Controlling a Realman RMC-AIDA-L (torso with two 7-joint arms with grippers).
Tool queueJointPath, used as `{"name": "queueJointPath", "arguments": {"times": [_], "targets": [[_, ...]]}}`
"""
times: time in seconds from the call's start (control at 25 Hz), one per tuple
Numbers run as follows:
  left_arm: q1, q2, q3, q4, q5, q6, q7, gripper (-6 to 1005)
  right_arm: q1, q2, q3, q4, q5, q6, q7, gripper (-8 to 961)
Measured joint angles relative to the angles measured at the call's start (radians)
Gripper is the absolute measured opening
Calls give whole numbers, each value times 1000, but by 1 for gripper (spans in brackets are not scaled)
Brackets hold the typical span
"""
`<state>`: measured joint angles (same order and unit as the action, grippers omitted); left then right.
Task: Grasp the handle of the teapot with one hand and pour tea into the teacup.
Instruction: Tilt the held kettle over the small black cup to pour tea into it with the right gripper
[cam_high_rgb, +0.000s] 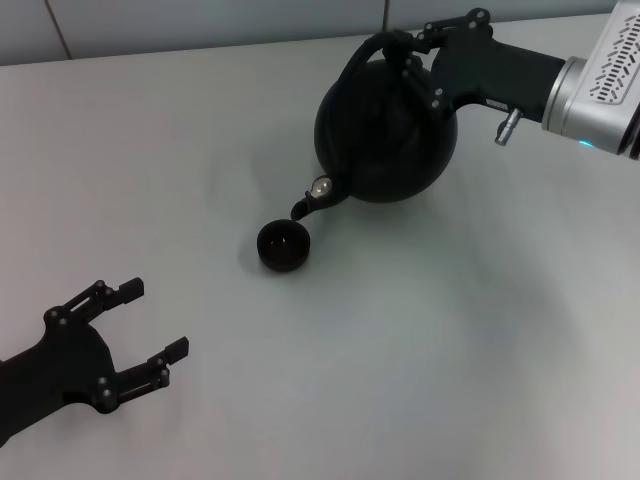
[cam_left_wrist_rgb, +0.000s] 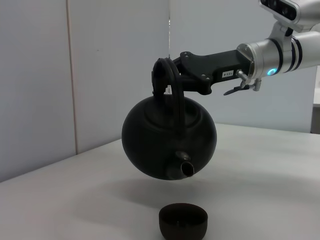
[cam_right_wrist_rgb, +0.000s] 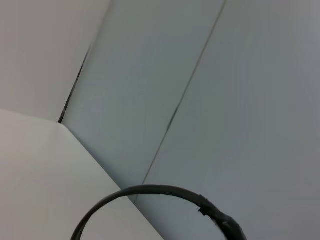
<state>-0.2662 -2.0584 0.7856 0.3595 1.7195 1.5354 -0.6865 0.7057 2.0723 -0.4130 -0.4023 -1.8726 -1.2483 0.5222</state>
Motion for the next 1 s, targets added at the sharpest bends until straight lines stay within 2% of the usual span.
{"name": "queueJointPath", "arguments": {"times": [0.4, 1.0], "targets": [[-3, 0, 0, 1, 0, 0, -6, 863, 6, 2, -18, -12, 1, -10, -82, 88], [-9, 0, 0, 1, 0, 0, -7, 862, 22, 2, -45, -36, 1, -5, -101, 89]]}}
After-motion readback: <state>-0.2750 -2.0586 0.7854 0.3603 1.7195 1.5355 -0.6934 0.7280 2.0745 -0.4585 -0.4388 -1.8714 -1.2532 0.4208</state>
